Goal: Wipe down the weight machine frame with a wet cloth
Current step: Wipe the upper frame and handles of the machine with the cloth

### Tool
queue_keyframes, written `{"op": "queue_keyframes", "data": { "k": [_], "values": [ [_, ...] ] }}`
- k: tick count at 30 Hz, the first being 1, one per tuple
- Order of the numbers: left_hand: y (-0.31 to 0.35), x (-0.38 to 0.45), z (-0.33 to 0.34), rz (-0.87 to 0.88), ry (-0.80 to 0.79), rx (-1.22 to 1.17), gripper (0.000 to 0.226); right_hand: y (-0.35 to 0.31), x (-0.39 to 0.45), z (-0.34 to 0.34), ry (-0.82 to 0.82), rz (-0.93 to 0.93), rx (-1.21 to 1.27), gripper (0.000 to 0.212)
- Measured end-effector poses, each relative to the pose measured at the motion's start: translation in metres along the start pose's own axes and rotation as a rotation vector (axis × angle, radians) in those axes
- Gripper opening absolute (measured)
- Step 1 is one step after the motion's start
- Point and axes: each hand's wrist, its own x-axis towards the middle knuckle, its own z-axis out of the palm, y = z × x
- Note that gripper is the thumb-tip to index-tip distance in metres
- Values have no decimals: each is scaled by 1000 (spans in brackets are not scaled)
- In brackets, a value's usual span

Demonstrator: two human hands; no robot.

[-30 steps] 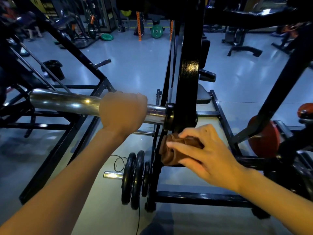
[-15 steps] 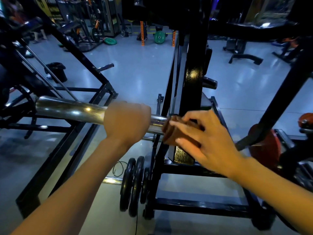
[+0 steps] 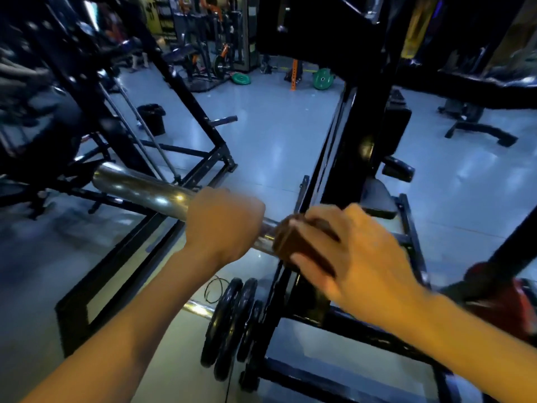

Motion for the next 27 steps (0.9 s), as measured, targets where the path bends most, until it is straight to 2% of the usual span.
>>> {"op": "queue_keyframes", "data": {
  "k": [4, 5, 7, 9, 11, 13, 15, 19, 23, 25, 27],
  "values": [
    [12, 4, -10, -70, 37, 27, 49, 9, -3, -2, -33, -145, 68, 46],
    [15, 4, -12, -47, 62, 35, 48, 19, 4, -5, -29, -146, 64, 45],
    [17, 4, -16, -32, 12, 35, 46, 32, 22, -13, -13, -80, 47, 43],
    [17, 4, -13, -138, -33, 29, 48, 29, 30, -12, -17, -40, 11, 43],
    [17, 3, -11, -205, 15, -14, 52, 11, 21, -7, -34, -120, -12, 41],
    [20, 3, -12, -191, 50, -15, 53, -5, 7, -2, -45, -213, 15, 39],
    [20, 3, -15, -168, 19, 27, 53, -11, -2, 2, -56, -273, 46, 39],
    [22, 4, -17, -184, -36, 4, 54, -9, -1, 2, -51, -304, 67, 45],
    [22, 3, -17, -181, -16, -53, 52, 5, 11, -3, -82, -236, 148, 40],
    [19, 3, -15, -189, -23, -13, 49, -1, 7, -2, -57, -127, 179, 37],
    [18, 3, -13, -203, 12, 7, 43, -16, -6, 5, -44, -118, 184, 37]
  ]
}}
